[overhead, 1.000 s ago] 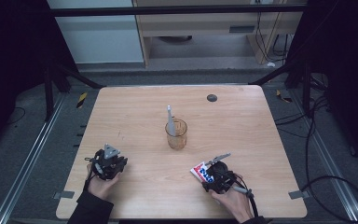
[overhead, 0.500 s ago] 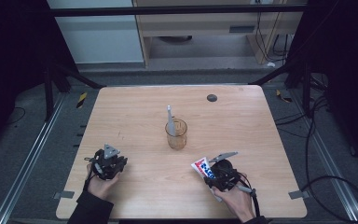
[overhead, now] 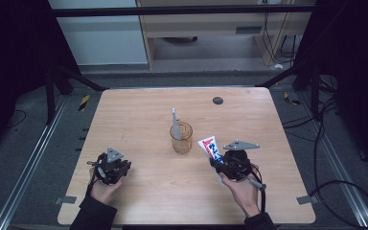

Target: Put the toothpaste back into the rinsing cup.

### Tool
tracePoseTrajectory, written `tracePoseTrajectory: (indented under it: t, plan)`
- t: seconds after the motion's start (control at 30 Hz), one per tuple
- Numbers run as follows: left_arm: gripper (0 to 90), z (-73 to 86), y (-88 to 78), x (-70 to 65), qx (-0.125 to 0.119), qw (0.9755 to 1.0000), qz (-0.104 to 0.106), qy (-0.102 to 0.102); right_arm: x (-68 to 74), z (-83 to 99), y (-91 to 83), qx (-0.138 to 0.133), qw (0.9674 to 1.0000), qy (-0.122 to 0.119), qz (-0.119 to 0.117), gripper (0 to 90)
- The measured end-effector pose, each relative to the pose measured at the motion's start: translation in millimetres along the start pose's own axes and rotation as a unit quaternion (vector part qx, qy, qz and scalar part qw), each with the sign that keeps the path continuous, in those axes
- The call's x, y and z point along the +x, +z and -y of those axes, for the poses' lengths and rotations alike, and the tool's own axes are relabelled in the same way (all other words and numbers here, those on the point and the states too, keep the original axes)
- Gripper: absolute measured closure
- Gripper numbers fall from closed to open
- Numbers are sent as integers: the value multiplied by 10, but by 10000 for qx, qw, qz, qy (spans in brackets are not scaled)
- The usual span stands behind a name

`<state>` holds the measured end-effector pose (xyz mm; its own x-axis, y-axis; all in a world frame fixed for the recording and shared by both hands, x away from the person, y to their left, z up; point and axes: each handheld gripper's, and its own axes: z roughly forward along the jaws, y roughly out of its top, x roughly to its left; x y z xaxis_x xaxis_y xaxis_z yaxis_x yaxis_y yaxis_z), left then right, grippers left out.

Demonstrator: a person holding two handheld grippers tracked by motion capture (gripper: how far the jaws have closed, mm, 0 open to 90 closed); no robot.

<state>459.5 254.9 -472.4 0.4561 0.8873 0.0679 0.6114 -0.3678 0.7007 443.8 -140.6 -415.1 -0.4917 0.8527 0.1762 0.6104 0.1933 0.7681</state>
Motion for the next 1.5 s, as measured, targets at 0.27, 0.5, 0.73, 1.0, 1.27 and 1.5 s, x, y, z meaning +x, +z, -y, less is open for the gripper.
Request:
tracePoseTrajectory:
  t: [0.27,0.5,0.73,1.0,1.27,1.5]
  plan:
    - [789,-1,3,13,-9,10000,-3,-34,-53,-240,8,-767,9970,48,41,684]
    - [790,0,2,30,-28,10000,-20,-51,-90,-424,37,-1392,9900,125,167,683]
    - [787,-2,-2,44,-69,9999,-74,-93,-95,-579,58,-1863,9819,201,270,684]
    - [816,4,-17,59,-138,9998,-111,-135,-124,-785,85,-2212,9741,271,385,684]
    - [824,4,-21,60,-140,9997,-162,-124,-146,-924,182,-2449,9681,270,452,684]
    - [832,4,-26,60,-161,9996,-184,-114,-184,-977,288,-2510,9661,379,472,684]
